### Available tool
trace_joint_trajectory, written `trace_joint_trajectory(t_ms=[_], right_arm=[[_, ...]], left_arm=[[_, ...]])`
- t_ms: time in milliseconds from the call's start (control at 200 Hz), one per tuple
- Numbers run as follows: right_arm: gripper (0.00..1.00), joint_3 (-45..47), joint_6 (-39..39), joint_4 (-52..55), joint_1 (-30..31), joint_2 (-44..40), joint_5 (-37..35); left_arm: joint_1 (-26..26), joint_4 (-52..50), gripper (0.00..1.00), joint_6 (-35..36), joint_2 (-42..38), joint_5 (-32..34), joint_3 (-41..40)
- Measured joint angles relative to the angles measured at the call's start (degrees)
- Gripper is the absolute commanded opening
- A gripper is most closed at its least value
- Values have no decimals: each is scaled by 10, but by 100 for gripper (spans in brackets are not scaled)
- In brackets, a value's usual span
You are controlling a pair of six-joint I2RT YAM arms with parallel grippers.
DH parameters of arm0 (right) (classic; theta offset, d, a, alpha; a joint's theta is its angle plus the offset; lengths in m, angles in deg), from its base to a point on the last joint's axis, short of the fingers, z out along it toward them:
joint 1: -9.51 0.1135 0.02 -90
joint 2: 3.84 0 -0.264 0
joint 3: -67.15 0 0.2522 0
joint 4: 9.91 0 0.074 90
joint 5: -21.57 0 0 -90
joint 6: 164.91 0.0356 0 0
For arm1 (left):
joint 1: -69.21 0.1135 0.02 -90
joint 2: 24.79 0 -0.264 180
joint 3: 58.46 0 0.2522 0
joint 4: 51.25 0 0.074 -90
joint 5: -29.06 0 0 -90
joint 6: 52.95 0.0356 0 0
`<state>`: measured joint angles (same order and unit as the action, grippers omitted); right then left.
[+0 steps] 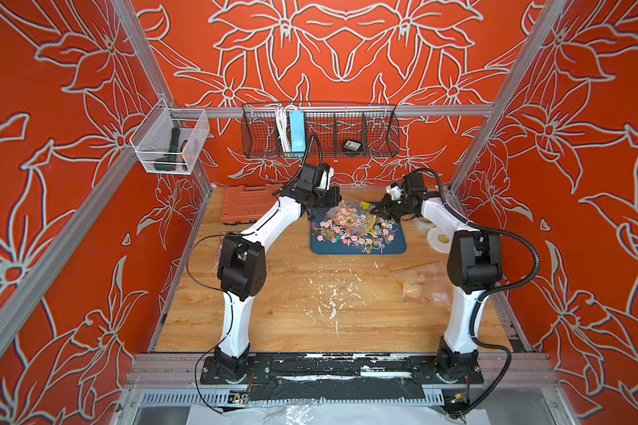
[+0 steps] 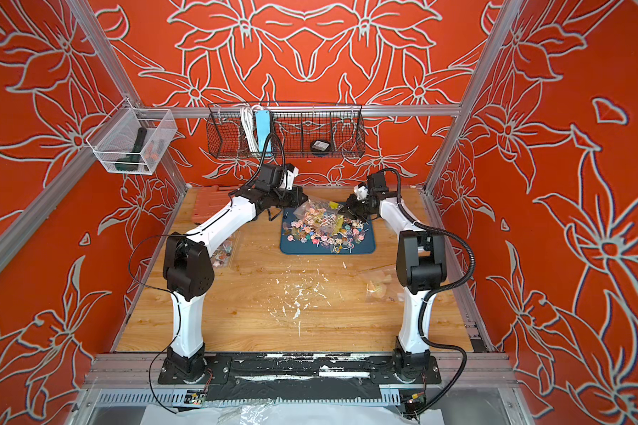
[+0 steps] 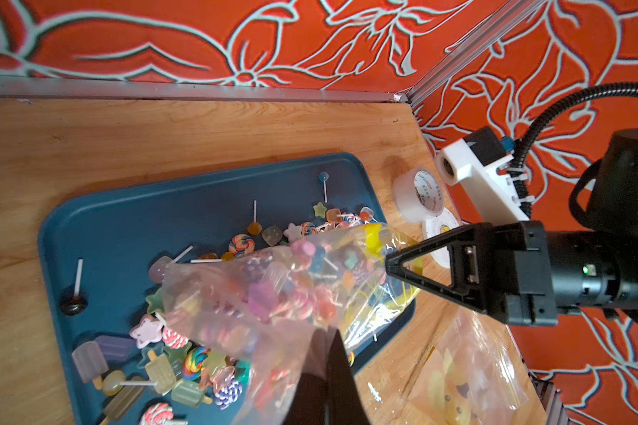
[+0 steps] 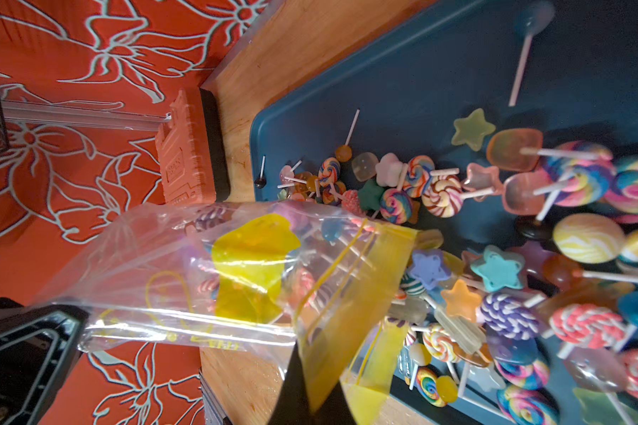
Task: Pour candies out of the ziploc bag
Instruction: 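Pour the candies out of the ziploc bag onto the tray.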
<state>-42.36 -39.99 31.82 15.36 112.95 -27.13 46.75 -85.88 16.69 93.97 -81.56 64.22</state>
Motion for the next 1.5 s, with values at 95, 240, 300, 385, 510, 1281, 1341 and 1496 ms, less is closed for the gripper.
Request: trace_joint_trajectory(t_ms=[95,240,300,385,510,1281,1341,1496], right_arm=[[0,0,0,0,0,4,0],[0,0,0,0,4,10,0],[0,0,0,0,6,11,0],[0,0,0,0,8,12,0],[0,0,0,-1,11,12,1],[0,27,9,-23,38,10,1],[0,29,11,-26,41,9,1],[0,34,14,-31,52,7,1]], left_arm=[[0,-5,0,0,0,0,0],[0,-10,0,0,0,0,0],[0,-11,0,1,0,0,1],[0,-18,0,2,0,0,7],[0,-29,0,5,0,-1,17],[2,-39,0,16,-19,6,1],[2,-39,0,16,-23,6,-2],[3,-38,0,16,-42,7,-24]])
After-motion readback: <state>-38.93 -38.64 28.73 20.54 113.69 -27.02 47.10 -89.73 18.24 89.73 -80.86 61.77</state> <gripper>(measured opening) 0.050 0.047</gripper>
